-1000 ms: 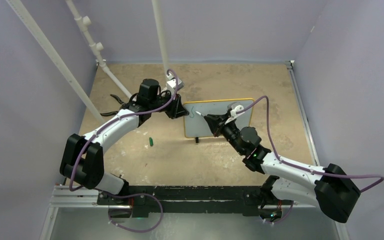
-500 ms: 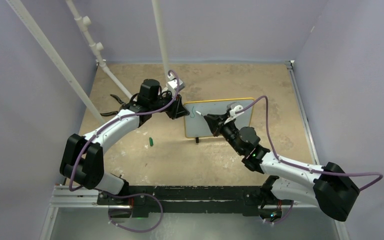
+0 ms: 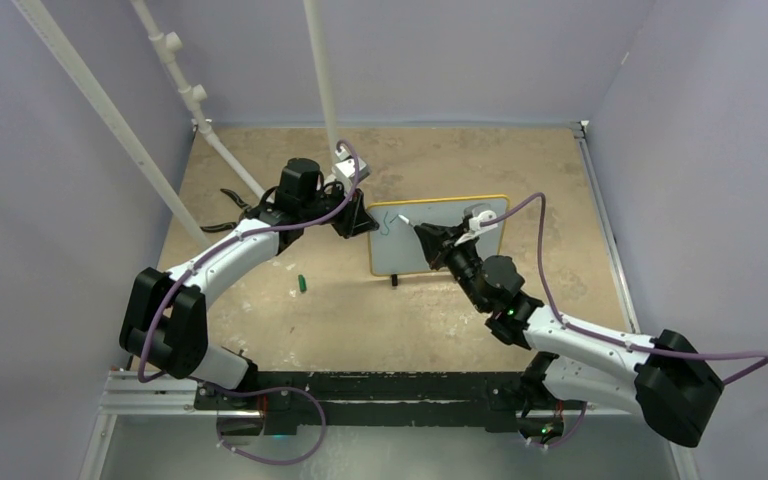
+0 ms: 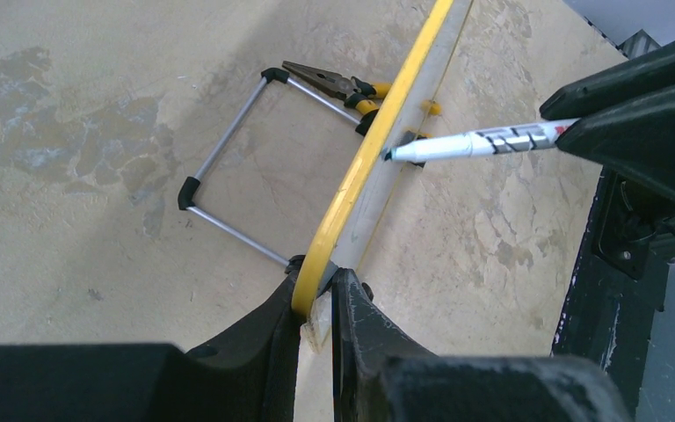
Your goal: Write a sentence on the whiteboard
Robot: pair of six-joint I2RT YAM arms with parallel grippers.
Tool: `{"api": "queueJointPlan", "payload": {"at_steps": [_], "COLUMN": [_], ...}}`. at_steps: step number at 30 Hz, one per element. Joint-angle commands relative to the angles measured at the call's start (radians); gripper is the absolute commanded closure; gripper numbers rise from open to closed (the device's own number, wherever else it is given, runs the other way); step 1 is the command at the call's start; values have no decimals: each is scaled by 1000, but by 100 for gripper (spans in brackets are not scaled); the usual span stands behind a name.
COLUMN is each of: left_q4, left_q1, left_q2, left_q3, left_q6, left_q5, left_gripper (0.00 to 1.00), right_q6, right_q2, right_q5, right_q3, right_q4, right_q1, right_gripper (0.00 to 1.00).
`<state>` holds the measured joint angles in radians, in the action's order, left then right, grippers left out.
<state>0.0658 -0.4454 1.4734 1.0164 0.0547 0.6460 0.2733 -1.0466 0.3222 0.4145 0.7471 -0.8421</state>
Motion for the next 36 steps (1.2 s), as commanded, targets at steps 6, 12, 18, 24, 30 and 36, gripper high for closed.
{"api": "queueJointPlan", "payload": {"at_steps": [6,12,18,24,30,36], "left_q4": [-8,-4,-3,-1,-1,-1], "left_q1": [-7,-7,-7,-7,-7,-7], "left_q2": [-10,-14,-19,-20,-19,-19], "left_q3": [-1,-1,0,-1,-1,0], "left_q6": [-35,-36,-35,-38,-39,-39], "left_q5": [-32,-41,-52,-54,-56,-57], "left_gripper": [100,100,100,100,100,100], "right_q6": [0,-17,-45,-56,-73,-82], "right_q2": [27,54,86,57,30,3], "right_q5": [56,2,-48,-35,-38,-43], "right_q3": [11,-1,-15,12,29,41], "right_q4": [3,26,50,51,60,76], "right_q1": [6,5,-2,-5,-6,-8], "right_gripper": [100,100,100,100,100,100]}}
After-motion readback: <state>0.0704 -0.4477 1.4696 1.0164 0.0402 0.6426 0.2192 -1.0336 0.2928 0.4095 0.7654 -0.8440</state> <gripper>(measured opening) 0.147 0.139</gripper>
